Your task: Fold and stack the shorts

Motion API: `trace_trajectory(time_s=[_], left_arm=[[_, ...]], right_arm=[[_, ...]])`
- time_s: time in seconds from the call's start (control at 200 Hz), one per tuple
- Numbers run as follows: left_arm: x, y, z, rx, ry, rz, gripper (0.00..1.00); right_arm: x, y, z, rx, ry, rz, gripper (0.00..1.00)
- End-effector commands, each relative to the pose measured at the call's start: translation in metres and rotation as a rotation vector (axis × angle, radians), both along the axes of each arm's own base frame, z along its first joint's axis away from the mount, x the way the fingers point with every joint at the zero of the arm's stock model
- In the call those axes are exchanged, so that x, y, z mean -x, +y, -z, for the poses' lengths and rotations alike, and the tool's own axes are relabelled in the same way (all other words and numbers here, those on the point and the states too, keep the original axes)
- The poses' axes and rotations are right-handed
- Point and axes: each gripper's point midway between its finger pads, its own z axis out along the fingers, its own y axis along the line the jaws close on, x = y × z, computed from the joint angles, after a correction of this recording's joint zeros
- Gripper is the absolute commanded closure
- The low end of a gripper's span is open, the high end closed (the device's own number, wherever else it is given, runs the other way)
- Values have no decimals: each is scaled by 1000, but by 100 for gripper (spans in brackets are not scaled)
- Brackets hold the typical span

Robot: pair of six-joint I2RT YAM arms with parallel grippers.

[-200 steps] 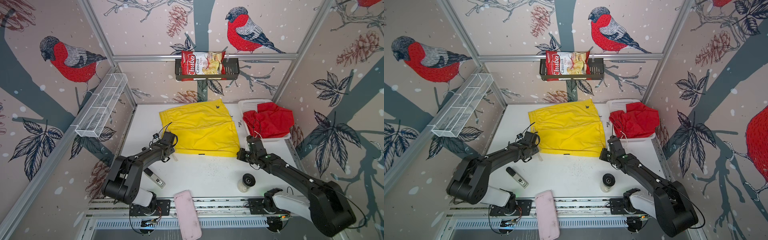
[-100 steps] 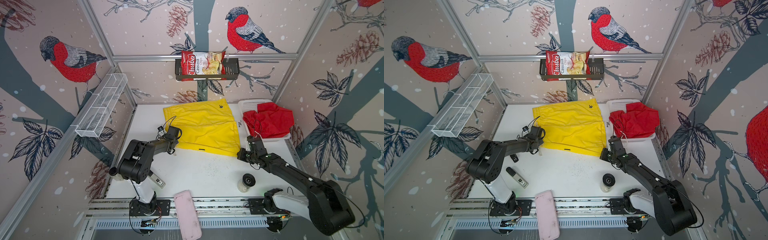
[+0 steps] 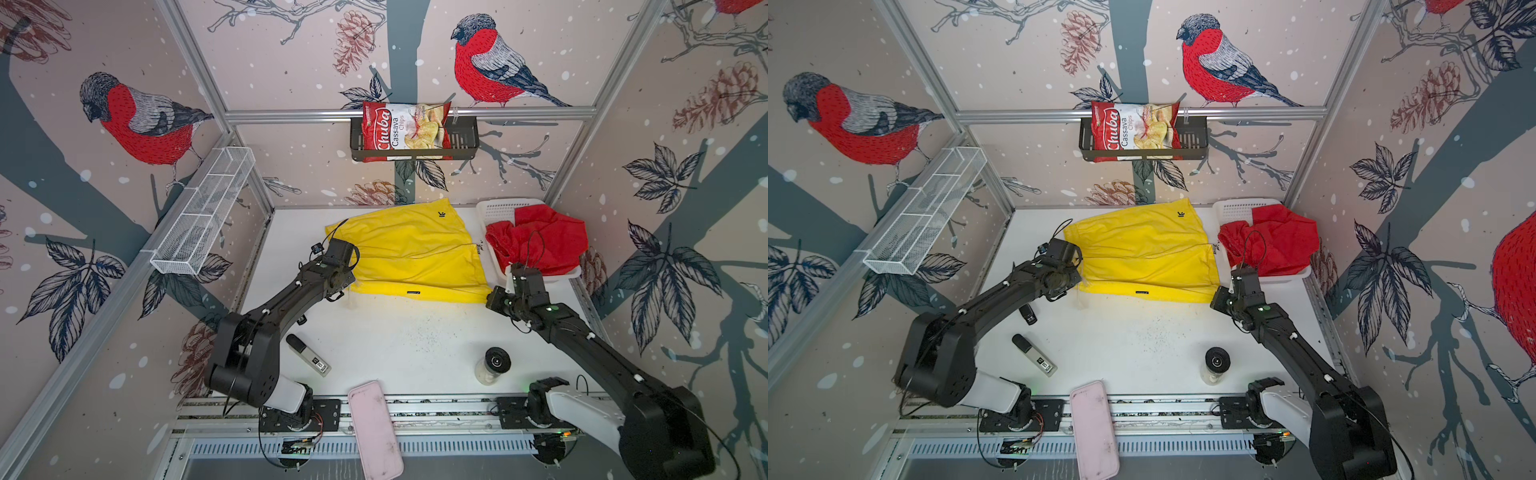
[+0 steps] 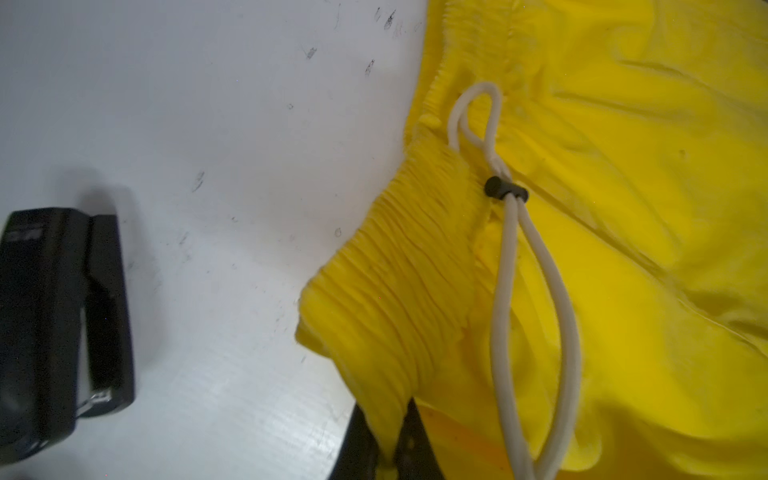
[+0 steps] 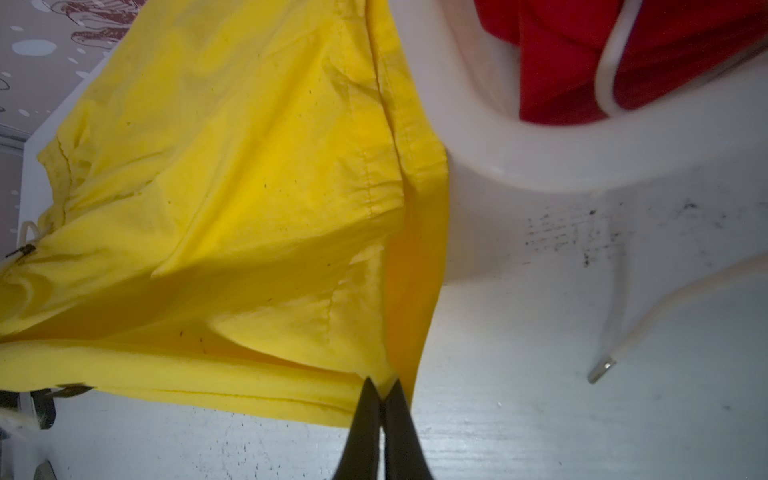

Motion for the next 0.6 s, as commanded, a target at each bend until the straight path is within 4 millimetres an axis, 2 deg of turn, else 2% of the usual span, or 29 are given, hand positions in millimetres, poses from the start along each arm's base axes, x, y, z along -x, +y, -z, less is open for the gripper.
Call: trace_trajectory(time_s=[0.0, 0.105, 0.185, 0.265, 0.43, 0.45, 0.485, 0.54, 0.595], left_arm=[[30, 24, 2, -111, 91, -17, 100], [40, 24, 17, -109, 142, 4, 100], [40, 23, 33, -113, 175, 1, 100], [32, 20, 46, -111, 185, -4, 94], [4, 9, 61, -85, 184, -13, 91], [4, 9, 66, -87, 195, -11, 88], [-9, 5, 60, -78, 176, -16, 80], [-16, 3, 64, -80, 180, -12, 59], [-20, 1, 66, -80, 188, -9, 51]], right_arm=[[7, -15, 9, 57, 35, 37, 100], [14, -14, 18, 47, 59, 37, 100], [17, -14, 25, 41, 73, 38, 100], [18, -13, 28, 36, 73, 36, 100], [16, -15, 29, 49, 69, 42, 100], [15, -16, 29, 52, 69, 43, 100], [14, -16, 29, 53, 69, 44, 100], [14, -16, 31, 55, 75, 44, 100], [13, -16, 32, 54, 78, 46, 100]])
